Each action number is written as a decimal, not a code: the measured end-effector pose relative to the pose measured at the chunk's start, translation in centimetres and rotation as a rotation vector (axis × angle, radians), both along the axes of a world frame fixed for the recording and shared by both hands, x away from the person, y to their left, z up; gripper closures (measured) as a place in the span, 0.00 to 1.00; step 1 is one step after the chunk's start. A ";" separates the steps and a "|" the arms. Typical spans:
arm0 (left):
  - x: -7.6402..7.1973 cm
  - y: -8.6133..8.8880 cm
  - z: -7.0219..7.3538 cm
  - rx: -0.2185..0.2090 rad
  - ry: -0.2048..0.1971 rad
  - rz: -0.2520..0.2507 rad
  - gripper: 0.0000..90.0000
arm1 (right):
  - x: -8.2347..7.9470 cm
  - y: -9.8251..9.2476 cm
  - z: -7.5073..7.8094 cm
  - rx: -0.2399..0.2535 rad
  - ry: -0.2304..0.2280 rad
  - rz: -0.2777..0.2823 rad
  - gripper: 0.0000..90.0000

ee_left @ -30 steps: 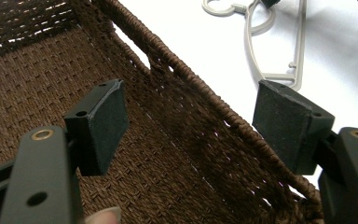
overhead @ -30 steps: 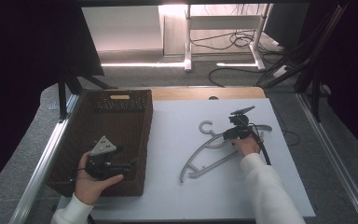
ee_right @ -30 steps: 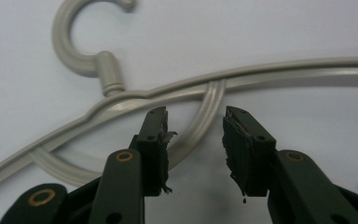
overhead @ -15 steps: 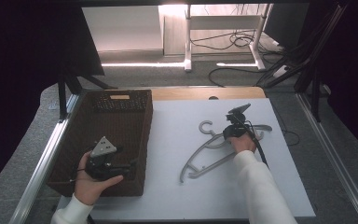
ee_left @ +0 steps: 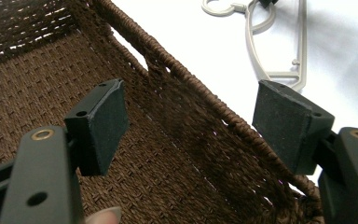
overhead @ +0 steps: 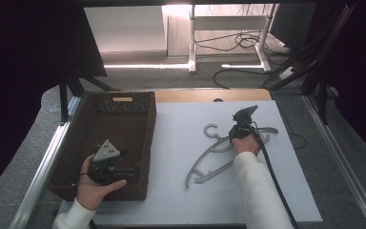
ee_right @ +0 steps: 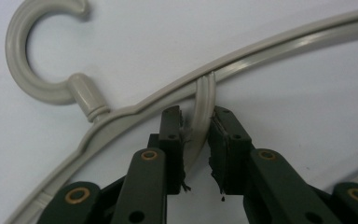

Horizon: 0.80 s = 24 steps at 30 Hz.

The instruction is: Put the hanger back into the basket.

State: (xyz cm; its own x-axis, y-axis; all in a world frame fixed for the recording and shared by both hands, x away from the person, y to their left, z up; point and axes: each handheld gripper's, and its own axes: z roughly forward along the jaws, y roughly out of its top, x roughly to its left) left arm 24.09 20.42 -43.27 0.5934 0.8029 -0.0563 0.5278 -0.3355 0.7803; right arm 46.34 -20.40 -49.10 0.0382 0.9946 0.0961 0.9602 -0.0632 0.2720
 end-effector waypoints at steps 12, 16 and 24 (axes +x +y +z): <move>0.1 0.1 -0.1 0.006 0.004 0.005 0.29 | 0.0 -1.4 0.1 0.112 0.003 0.013 0.91; 0.2 0.1 -0.2 0.007 0.004 0.007 0.29 | -0.3 -1.8 0.4 0.150 -0.017 0.036 0.92; 0.2 0.1 -0.3 0.013 0.008 0.011 0.29 | -0.9 -2.6 1.8 0.265 -0.088 0.097 0.92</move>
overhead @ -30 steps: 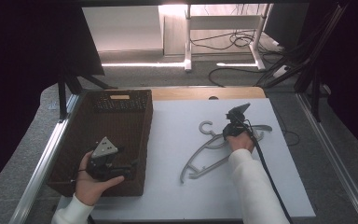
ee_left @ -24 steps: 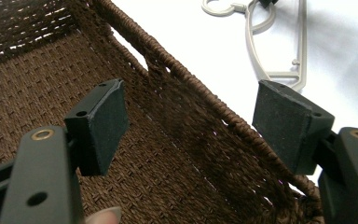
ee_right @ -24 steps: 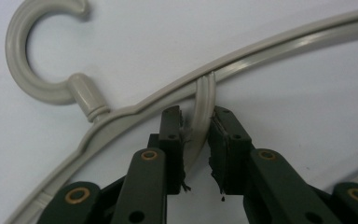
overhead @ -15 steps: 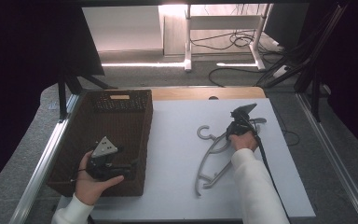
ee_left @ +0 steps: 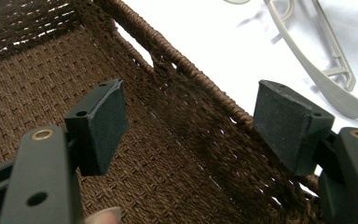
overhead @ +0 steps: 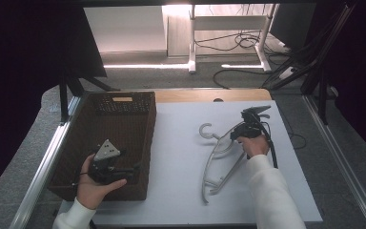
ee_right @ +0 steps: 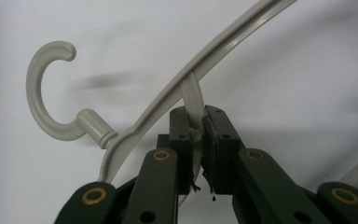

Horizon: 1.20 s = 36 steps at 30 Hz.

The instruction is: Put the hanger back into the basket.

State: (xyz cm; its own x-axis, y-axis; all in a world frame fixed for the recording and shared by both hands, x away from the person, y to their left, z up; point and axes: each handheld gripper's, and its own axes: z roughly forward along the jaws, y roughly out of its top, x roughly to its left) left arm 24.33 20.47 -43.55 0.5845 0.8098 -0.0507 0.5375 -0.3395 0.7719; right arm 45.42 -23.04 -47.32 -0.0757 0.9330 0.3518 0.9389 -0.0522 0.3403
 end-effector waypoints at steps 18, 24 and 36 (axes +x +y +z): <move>0.1 -0.3 0.0 0.008 0.001 0.001 0.29 | -1.9 -2.6 3.0 0.328 -0.231 0.083 0.93; 0.1 -0.6 0.1 0.008 0.000 -0.004 0.29 | -2.3 -2.8 3.7 0.395 -0.288 0.110 0.94; 0.3 -1.3 0.3 0.009 -0.004 -0.015 0.29 | -2.9 -2.6 4.5 0.476 -0.360 0.166 0.96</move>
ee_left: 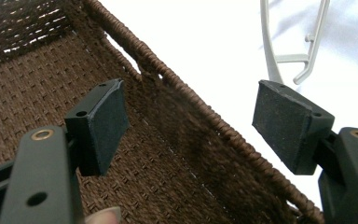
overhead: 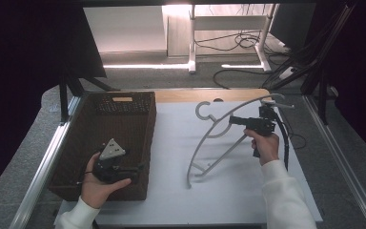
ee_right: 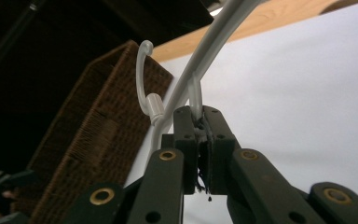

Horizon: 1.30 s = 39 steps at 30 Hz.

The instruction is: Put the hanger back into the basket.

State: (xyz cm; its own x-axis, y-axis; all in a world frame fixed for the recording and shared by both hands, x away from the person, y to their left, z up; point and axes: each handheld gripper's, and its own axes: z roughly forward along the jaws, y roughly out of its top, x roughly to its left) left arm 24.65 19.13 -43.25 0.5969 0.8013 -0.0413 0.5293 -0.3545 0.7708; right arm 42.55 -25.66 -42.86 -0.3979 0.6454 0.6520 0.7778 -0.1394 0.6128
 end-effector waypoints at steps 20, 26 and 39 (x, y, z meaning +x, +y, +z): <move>1.8 -3.4 1.6 -0.082 0.039 -0.117 0.30 | -2.0 -0.1 1.5 0.213 -0.071 0.112 0.96; 3.4 -6.2 2.0 -0.097 0.071 -0.170 0.32 | -3.0 1.0 1.9 0.209 -0.080 0.153 0.96; 6.1 -11.0 0.6 -0.191 0.235 -0.263 0.51 | -4.3 1.9 1.9 0.241 -0.110 0.216 0.96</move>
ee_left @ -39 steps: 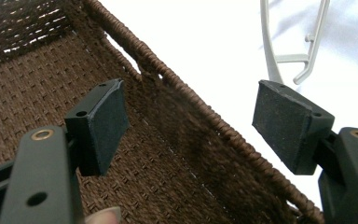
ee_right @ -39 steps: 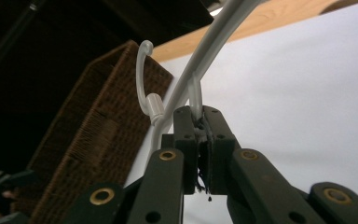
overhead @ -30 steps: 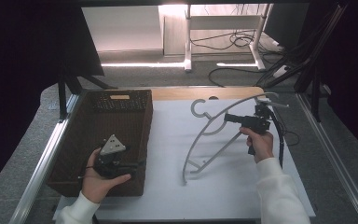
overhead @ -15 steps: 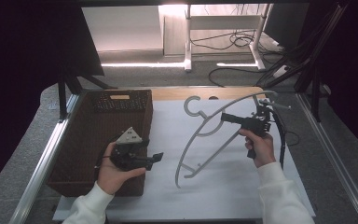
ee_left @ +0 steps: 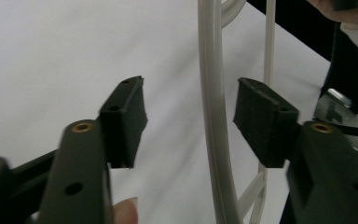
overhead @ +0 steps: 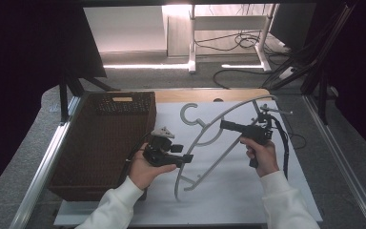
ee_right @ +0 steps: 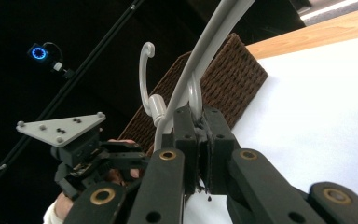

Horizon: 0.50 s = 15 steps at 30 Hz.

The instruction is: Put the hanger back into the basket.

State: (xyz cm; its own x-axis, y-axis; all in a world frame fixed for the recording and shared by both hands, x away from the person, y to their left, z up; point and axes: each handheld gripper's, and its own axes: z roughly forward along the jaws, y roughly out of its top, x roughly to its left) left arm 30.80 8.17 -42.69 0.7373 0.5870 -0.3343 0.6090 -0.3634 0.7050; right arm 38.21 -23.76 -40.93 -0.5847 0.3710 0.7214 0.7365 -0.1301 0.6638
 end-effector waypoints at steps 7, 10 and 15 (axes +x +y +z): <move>0.3 -0.7 -0.5 -0.030 0.061 -0.049 0.74 | -0.4 0.1 -0.1 0.045 -0.031 0.024 0.96; 0.4 -0.7 -0.5 -0.036 0.071 -0.059 0.88 | -0.4 0.3 -0.1 0.037 -0.042 0.026 0.96; 0.4 -0.5 -0.4 -0.051 0.080 -0.053 0.90 | -0.4 0.3 -0.3 0.039 -0.035 0.026 0.95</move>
